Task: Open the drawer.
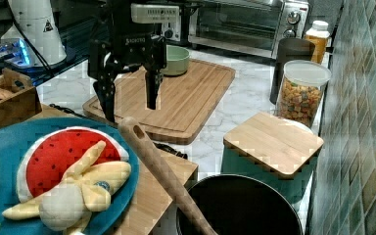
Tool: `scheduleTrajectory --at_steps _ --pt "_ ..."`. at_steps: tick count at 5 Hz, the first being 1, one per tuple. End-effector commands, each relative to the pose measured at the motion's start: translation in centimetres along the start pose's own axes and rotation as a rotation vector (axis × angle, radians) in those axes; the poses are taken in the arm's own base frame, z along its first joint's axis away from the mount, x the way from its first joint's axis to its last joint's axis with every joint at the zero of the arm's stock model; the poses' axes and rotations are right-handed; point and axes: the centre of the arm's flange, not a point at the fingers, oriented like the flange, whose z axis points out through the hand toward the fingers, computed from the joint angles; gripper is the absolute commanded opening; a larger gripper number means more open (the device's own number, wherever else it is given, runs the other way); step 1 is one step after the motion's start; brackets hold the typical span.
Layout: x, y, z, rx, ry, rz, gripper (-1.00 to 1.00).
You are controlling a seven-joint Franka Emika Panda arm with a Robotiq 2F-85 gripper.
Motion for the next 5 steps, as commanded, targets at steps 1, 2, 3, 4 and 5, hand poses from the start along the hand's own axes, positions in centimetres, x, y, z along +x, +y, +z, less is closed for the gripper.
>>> scheduleTrajectory --at_steps 1,2,3,4,5 --pt "-0.5 2.3 4.8 0.0 -0.033 -0.056 1.0" --pt "-0.6 1.0 5.1 0.009 -0.03 -0.038 1.0" --pt "-0.1 0.0 5.3 0.015 -0.034 -0.056 1.0" --pt "0.4 -1.4 5.0 0.037 -0.015 -0.121 1.0" --pt "0.7 -4.7 4.5 0.114 -0.004 -0.268 1.0"
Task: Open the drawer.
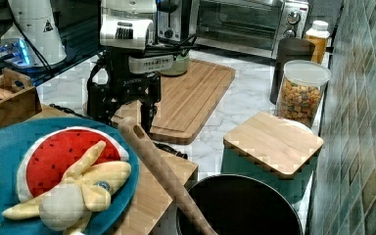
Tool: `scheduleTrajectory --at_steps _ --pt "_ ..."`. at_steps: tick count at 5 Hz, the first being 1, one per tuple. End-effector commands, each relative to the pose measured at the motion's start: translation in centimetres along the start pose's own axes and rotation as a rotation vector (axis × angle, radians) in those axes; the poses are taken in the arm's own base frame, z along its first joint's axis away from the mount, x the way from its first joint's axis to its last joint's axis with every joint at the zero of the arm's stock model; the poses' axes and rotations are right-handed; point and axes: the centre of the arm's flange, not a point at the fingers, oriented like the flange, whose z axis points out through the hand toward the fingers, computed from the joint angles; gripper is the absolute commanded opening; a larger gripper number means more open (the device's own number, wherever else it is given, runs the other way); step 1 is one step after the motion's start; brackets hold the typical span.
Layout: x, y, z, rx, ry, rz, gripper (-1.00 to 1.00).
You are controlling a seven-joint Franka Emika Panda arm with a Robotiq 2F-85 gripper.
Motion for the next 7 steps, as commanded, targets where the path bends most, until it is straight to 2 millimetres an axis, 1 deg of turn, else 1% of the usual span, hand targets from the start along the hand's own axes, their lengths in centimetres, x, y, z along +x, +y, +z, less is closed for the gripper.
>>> scheduleTrajectory --at_steps 1,2,3,4,5,6,7 --pt "2.2 -9.0 -2.7 0.158 0.044 -0.325 1.0" --pt "1.2 -14.9 -3.6 0.187 0.035 -0.256 1.0" --pt "0.3 -21.5 -5.0 0.2 0.014 -0.194 1.0" --pt "-0.7 -26.2 -6.3 0.189 0.032 -0.17 1.0" --pt "-1.7 -29.0 -7.1 0.178 0.023 -0.168 1.0" --pt "-2.5 -31.6 -8.4 0.171 0.012 -0.126 1.0" --pt "-2.8 -33.1 -9.4 0.183 -0.008 -0.121 1.0"
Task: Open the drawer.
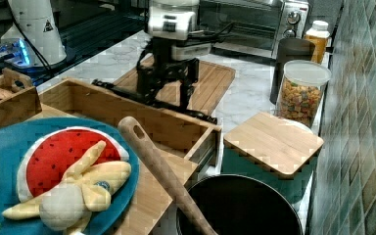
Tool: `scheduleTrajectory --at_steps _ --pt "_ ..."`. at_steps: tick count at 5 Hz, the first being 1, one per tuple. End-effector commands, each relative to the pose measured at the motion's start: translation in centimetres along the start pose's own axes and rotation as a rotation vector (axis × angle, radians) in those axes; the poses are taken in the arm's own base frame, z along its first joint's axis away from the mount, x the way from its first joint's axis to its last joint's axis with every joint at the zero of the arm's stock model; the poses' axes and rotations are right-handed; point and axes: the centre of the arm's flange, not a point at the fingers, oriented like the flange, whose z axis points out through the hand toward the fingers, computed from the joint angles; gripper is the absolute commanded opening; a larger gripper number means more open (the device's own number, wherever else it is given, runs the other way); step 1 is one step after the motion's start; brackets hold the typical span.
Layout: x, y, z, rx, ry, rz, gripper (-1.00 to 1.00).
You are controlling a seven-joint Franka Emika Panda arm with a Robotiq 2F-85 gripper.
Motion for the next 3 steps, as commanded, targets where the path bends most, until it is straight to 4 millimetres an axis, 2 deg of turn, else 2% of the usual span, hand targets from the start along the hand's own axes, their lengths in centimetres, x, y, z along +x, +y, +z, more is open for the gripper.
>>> scheduleTrajectory --at_steps 1,2,3 --pt "-5.91 -22.45 -6.61 0.077 0.057 -0.154 1.0" --pt "-5.56 -23.05 -7.43 0.092 0.048 -0.151 1.0" --pt "-5.55 -23.05 -7.44 0.092 0.049 -0.151 1.0"
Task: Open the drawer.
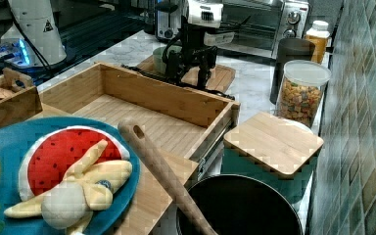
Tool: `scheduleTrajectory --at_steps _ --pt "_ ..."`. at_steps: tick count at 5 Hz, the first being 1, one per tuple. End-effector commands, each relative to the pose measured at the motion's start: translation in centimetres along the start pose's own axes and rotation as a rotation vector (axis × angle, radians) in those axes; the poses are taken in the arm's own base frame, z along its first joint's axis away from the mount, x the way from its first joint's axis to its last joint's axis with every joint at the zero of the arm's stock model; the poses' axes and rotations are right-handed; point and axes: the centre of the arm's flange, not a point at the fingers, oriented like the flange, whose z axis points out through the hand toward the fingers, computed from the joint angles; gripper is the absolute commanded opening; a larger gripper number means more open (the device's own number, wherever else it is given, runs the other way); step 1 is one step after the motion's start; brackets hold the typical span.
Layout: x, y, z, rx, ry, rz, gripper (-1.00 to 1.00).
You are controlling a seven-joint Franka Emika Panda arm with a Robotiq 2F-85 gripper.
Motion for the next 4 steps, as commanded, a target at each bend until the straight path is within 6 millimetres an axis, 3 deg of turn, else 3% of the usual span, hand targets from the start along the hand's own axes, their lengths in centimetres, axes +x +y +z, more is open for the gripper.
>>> scheduleTrajectory --at_steps 1,4 --pt "-2.85 -14.59 -7.4 0.119 0.083 -0.117 1.0" --pt "-2.86 -14.58 -7.38 0.119 0.082 -0.117 1.0"
